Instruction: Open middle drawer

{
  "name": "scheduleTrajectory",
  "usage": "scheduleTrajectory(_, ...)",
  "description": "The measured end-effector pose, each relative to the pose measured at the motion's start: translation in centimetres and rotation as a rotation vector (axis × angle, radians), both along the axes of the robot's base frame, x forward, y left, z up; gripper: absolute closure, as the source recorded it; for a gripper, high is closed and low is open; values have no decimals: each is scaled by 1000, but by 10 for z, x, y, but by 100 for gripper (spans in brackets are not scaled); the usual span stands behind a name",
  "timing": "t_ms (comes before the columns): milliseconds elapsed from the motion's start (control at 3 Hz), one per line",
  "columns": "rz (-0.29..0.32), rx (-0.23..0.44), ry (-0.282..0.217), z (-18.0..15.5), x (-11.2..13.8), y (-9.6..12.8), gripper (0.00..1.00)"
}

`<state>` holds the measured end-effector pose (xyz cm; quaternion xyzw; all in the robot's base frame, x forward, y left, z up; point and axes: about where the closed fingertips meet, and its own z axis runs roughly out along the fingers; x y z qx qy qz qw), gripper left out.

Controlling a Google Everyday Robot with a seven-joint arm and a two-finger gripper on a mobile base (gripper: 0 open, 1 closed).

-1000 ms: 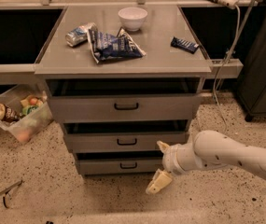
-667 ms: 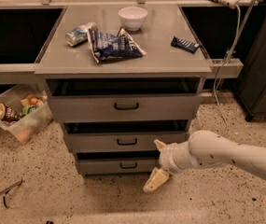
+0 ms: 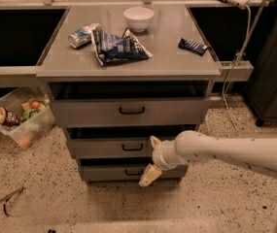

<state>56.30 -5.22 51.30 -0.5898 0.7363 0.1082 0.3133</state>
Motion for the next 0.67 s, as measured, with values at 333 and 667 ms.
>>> scheduleTrajectory(333, -36, -69, 35, -29, 22, -7, 0)
scheduleTrajectory(667, -35, -69, 35, -29, 22, -7, 0)
